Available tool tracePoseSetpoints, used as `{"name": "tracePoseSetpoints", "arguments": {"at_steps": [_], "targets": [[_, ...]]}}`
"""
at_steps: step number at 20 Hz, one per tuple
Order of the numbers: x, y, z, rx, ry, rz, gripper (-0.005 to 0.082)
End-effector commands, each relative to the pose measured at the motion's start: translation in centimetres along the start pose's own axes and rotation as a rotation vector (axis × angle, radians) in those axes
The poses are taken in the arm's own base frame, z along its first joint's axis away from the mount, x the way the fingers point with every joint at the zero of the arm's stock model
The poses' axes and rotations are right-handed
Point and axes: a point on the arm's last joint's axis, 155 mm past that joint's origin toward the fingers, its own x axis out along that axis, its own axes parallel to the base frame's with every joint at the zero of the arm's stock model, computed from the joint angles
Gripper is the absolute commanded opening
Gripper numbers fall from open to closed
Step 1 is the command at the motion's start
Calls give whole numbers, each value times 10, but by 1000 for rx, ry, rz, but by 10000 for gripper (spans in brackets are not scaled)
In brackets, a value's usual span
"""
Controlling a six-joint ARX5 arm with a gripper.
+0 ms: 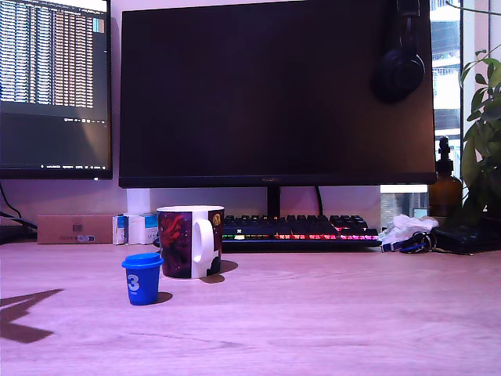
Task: Pick up the coffee capsules on the table and drop them inside the coffee cup
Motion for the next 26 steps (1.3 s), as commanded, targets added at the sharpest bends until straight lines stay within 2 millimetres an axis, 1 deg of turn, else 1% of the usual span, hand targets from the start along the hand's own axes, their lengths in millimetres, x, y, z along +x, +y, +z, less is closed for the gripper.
{"name": "tracePoseSetpoints", "arguments": {"at_steps": [1, 6, 9, 17, 19, 24, 26], "targets": [[2, -4, -18, 0, 22, -27, -21], [1, -18, -39, 1, 24, -113, -21], [-1, -23, -58, -10, 53, -141, -21], [-9, -40, -99, -9, 117, -240, -21], [-10, -44, -104, 8, 136, -266, -21], [-12, -51, -111, 26, 159, -294, -21], [-13, -53, -118, 27, 187, -301, -21]]}}
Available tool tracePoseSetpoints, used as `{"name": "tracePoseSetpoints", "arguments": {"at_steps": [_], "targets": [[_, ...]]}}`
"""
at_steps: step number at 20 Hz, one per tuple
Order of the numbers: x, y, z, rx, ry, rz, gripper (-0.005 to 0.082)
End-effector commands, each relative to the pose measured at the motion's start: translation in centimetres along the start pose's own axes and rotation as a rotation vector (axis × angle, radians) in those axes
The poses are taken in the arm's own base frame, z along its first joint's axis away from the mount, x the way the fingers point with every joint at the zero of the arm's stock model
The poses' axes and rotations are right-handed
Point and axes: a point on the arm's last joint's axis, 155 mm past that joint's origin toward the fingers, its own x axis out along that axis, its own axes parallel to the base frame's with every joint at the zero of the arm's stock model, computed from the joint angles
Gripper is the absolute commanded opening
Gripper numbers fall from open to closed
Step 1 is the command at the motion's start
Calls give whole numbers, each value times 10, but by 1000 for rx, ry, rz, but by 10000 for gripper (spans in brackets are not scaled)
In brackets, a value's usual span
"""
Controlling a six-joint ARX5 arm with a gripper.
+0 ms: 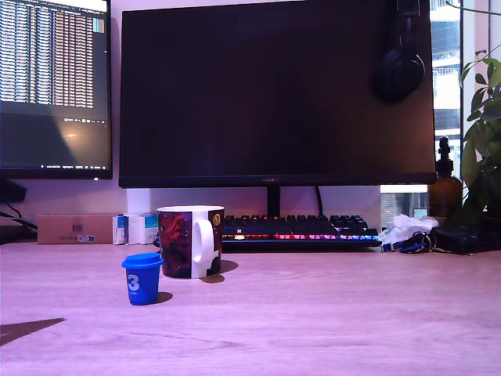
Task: Pick up the coffee capsules on the table and drop them inside the coffee cup
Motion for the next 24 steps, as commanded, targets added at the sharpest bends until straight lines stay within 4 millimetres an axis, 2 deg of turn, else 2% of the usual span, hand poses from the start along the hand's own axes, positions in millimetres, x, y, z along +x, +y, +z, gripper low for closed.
{"name": "tracePoseSetpoints", "arguments": {"at_steps": [1, 7, 9, 10, 12, 13, 17, 21, 24], "targets": [[1, -2, -12, 6, 30, -8, -21], [5, -10, -24, -11, 78, -43, -20], [8, -13, -26, -6, 86, -57, 7], [10, -12, -27, -4, 90, -53, 70], [15, -11, -27, 26, 89, -45, 302], [17, -10, -28, 30, 92, -39, 338], [25, -5, -36, 79, 113, -24, 346], [31, -1, -39, 112, 119, -16, 462], [34, 1, -43, 109, 126, -17, 462]]}}
